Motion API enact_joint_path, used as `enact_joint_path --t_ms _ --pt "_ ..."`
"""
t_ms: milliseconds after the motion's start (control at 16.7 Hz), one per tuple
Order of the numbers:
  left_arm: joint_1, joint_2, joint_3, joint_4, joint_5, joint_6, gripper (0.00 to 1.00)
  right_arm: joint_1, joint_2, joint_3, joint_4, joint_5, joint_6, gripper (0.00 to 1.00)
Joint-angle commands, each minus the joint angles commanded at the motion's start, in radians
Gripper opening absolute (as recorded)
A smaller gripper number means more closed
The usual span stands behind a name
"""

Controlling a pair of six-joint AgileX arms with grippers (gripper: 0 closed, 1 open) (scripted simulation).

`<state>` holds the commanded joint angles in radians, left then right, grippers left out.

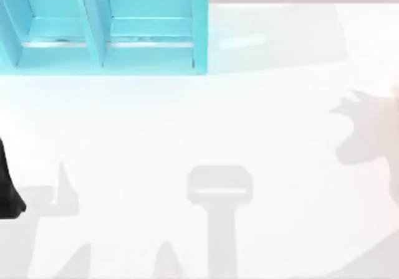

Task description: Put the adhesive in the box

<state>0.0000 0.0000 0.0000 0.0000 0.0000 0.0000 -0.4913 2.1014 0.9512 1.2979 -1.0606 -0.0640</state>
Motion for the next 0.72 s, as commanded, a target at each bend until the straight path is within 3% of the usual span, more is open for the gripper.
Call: enact_joint_path --t_ms 180,360,540,720 --pt "0.0 0.0 0.0 0.0 0.0 0.0 1.0 -0.233 0.009 -0.076 0.01 -0.314 -0.004 0.0" --pt "0.0 0.0 0.0 0.0 0.0 0.0 1.0 -0.419 0.024 -0.135 0.013 -0.559 -0.005 0.0" --pt "0.0 0.0 0.0 0.0 0.0 0.0 1.0 -0.545 0.037 -0.172 0.012 -0.715 -0.005 0.0" --pt "0.0 0.0 0.0 0.0 0.0 0.0 1.0 -0.595 0.044 -0.187 0.011 -0.774 -0.004 0.0"
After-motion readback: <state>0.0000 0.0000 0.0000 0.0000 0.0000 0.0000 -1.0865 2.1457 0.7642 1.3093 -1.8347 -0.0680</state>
